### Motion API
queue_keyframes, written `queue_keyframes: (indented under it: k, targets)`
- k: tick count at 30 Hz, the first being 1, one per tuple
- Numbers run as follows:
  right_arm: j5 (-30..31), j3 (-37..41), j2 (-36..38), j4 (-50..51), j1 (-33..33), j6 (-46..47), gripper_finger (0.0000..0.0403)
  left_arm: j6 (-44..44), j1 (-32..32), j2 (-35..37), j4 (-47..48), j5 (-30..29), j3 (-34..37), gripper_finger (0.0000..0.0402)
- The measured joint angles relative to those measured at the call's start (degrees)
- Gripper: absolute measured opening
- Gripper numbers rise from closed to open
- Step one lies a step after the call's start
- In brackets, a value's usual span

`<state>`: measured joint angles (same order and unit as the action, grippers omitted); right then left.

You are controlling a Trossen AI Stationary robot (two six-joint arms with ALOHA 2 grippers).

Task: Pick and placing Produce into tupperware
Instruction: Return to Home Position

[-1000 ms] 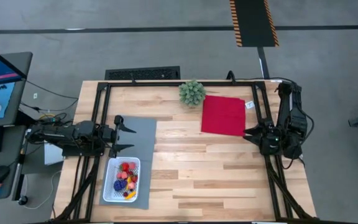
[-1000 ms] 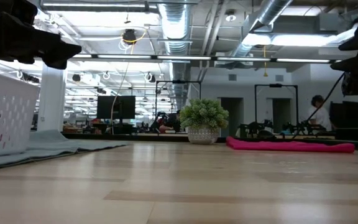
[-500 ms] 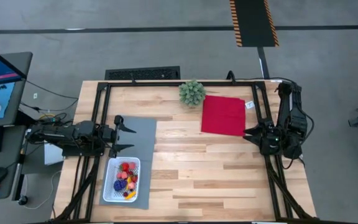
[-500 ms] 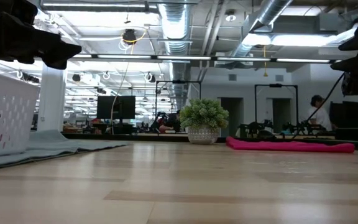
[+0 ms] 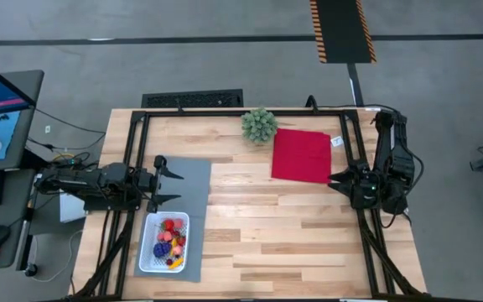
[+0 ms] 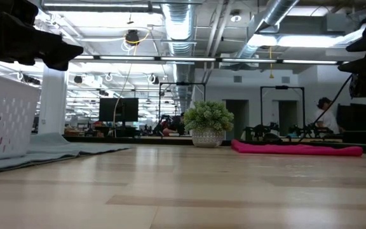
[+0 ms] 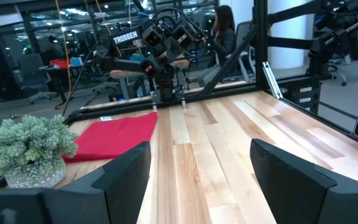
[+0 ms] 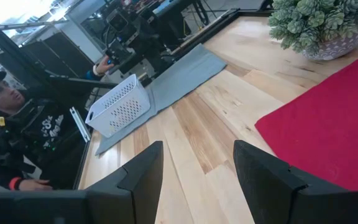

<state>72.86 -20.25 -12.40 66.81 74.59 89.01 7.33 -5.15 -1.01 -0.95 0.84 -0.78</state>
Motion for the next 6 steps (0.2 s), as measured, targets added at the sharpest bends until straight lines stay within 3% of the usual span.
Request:
queue_keyframes:
  k: [6]
  targets:
    - [0.00, -0.02, 0.00, 0.00, 0.00, 0.00, 0.0219, 0.36, 0.00, -0.01, 0.02, 0.00, 0.00, 0.0269]
